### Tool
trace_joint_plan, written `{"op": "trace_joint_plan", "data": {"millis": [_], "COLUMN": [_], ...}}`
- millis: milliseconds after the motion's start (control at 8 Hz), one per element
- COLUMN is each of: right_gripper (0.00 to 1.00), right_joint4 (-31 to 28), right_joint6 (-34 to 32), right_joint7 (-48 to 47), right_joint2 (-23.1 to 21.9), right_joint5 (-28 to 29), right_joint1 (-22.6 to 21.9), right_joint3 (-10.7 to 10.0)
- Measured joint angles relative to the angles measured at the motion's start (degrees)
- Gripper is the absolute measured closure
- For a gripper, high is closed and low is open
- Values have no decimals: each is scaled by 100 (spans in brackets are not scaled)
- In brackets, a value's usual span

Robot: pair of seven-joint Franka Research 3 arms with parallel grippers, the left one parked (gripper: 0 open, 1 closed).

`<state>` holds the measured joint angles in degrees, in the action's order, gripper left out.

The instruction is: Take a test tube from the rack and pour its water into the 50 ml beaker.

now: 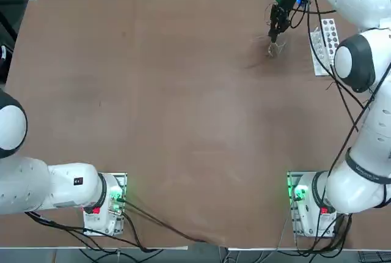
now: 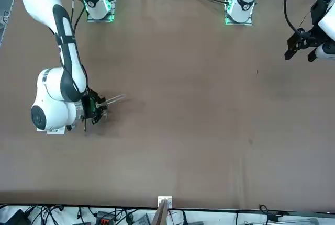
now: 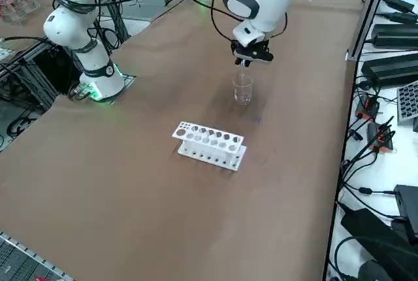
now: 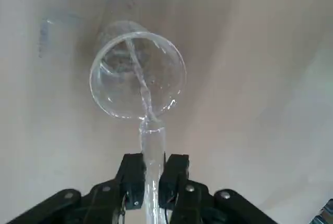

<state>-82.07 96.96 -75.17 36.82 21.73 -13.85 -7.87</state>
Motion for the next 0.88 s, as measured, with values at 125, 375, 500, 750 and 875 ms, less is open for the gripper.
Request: {"op": "trace_joint_plan", "data": {"millis": [125,375,500,750,875], "right_gripper": [81,81,81,81,81], "right_joint4": [-5,-29,-34,-38,-39], "right_joint6": [-15,-74,-114,-165,-194], "right_joint7": [60,347,453,672,740], "right_joint2": [1,4,5,11,14], "right_joint5": [12,211,258,352,420], "right_joint1": [9,49,106,215,261], "right_joint3": [0,-2,-3,-3,-3]}}
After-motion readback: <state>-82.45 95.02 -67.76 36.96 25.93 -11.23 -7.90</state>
